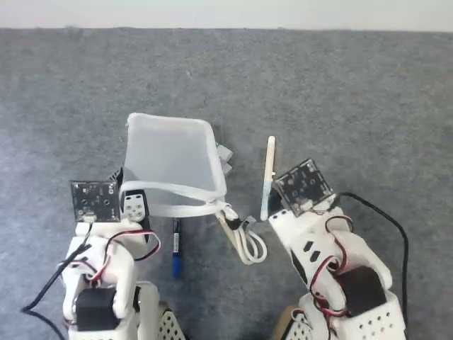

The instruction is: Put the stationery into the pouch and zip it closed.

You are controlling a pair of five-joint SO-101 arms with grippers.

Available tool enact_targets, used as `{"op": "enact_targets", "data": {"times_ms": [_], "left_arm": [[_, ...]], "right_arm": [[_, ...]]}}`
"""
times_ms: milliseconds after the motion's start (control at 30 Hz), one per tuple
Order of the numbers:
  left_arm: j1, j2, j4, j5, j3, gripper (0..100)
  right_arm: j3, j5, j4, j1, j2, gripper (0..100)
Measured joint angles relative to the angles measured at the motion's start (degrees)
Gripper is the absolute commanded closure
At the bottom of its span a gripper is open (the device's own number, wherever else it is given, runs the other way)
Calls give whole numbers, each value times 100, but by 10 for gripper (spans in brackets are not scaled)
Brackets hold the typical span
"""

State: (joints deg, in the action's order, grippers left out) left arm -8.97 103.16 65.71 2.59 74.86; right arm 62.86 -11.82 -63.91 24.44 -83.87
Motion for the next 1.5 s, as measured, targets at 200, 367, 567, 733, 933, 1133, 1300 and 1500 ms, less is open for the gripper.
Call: {"op": "enact_targets", "data": {"times_ms": [200, 367, 567, 733, 933, 1133, 1300, 1500], "left_arm": [[0, 0, 9, 0, -255, 991], [0, 0, 97, 0, -580, 991], [9, -1099, 114, 0, -1389, 991], [-9, -2163, 237, 0, -2251, 991], [-9, -2637, 369, 0, -2927, 991], [-9, -3297, 369, 0, -3112, 991], [-26, -3508, 536, 0, -3112, 991], [-308, -3508, 545, 88, -3112, 991]], "right_arm": [[273, 264, 343, -53, 26, 783], [299, 325, 404, -79, 26, 783], [571, 343, 607, -79, 26, 783], [747, 343, 862, -246, 26, 783], [747, 343, 870, -237, 26, 783], [747, 343, 870, -255, 26, 784], [747, 343, 870, -255, 26, 783], [642, 343, 870, -255, 202, 784]]}}
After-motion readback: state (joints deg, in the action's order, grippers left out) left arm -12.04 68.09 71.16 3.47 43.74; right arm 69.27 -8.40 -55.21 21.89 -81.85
